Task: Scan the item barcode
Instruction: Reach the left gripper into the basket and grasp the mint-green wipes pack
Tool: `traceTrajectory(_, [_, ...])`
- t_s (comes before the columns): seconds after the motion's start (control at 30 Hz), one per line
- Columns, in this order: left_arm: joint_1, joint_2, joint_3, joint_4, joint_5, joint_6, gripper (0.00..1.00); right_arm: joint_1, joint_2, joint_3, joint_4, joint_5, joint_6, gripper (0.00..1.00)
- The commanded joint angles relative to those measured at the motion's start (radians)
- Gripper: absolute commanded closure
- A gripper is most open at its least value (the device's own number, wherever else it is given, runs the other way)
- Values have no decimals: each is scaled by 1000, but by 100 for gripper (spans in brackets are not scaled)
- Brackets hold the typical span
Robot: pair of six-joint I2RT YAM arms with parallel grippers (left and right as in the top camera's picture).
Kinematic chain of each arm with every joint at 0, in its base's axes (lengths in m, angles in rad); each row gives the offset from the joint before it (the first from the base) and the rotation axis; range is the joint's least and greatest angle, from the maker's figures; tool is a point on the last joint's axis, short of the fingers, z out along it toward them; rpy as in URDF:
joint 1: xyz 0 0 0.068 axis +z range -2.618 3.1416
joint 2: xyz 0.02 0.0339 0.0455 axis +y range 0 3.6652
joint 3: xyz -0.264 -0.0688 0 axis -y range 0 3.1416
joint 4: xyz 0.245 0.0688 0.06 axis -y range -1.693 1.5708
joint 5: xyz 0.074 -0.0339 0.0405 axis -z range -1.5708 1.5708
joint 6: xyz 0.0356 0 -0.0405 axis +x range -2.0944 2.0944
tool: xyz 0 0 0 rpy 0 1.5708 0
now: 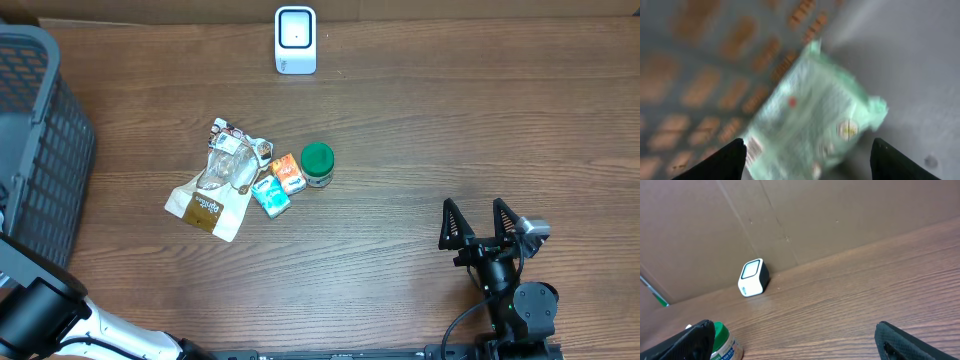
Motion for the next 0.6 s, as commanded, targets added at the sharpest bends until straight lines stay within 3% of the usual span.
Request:
traceTrajectory(0.0, [5,-10,-16,13,35,32,31,3,-8,-11,7,9,0,0])
traceTrajectory(0.57, [52,18,-16,-120,101,10,31,3,-8,-11,7,9,0,0])
